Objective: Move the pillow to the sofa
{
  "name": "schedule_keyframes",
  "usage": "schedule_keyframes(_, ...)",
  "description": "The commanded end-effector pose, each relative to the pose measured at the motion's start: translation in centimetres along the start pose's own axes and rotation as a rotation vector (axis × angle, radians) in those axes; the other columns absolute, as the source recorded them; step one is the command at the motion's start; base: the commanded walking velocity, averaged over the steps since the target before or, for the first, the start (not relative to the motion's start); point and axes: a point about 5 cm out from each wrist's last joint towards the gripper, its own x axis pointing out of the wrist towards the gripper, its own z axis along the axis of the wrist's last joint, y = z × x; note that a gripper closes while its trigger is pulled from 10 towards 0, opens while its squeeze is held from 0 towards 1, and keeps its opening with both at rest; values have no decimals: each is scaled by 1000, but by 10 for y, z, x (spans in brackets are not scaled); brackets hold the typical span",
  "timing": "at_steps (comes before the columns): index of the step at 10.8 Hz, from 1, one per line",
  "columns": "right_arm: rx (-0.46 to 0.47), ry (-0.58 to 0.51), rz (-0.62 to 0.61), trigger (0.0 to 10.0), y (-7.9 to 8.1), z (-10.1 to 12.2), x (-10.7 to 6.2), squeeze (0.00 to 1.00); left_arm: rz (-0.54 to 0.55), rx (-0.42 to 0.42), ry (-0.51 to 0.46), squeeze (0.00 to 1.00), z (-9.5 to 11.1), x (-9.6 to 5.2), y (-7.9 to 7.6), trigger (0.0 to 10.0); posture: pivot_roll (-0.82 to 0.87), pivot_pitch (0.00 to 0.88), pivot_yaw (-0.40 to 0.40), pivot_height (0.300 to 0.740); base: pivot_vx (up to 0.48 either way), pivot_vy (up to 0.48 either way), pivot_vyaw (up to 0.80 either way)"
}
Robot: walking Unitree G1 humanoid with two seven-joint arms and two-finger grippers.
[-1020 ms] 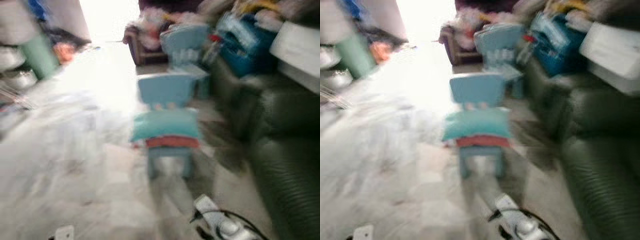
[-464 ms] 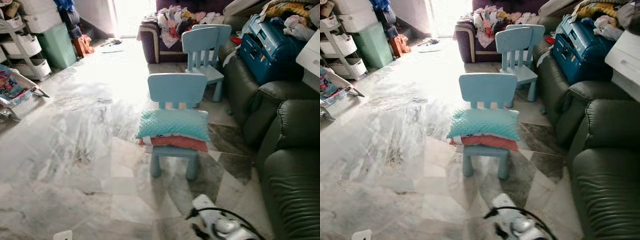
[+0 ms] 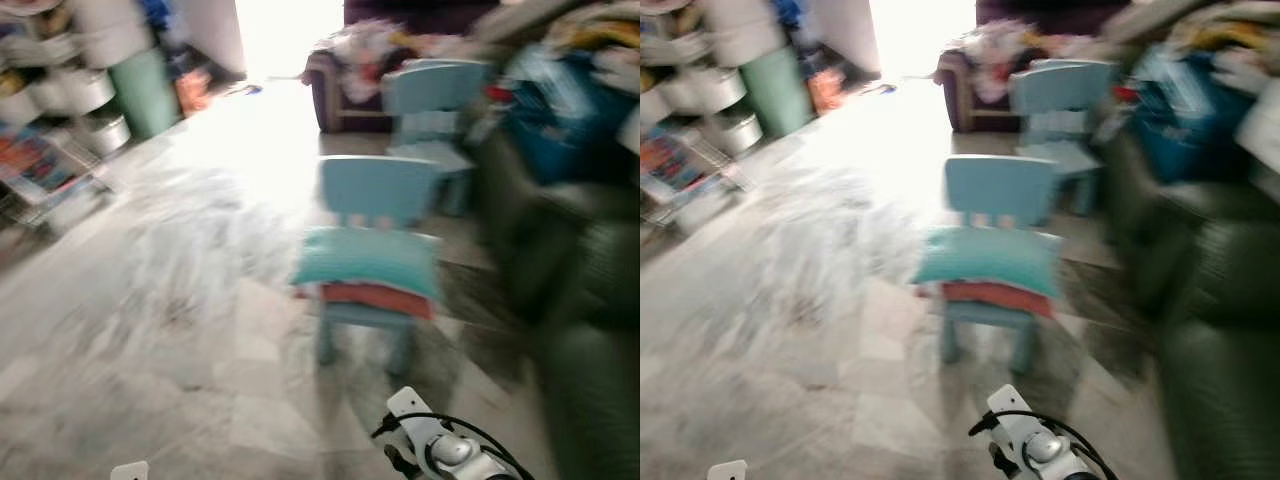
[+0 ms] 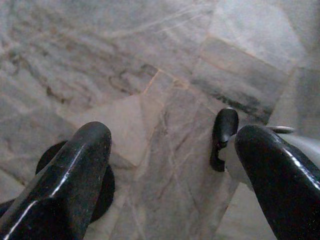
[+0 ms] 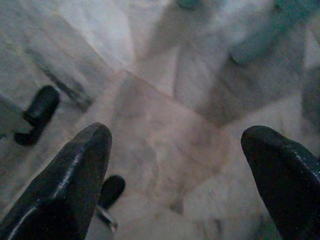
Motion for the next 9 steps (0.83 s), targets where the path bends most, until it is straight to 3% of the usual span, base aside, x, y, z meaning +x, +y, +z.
schedule_keyframes(1, -6, -30, -2, 10000, 2, 12, 1, 0, 7, 7, -12, 0, 4, 0, 5, 10000, -77, 0, 51, 740, 405, 259, 0)
schedule_keyframes(4, -7, -33, 5, 10000, 7, 14, 2, 0, 4, 9, -12, 0, 4, 0, 5, 10000, -77, 0, 51, 740, 404, 259, 0)
schedule_keyframes(9, -1, -11, -4, 10000, -2, 0, -1, 0, -2, 27, -10, 0, 4, 0, 4, 10000, -75, 0, 51, 740, 451, 0, 0)
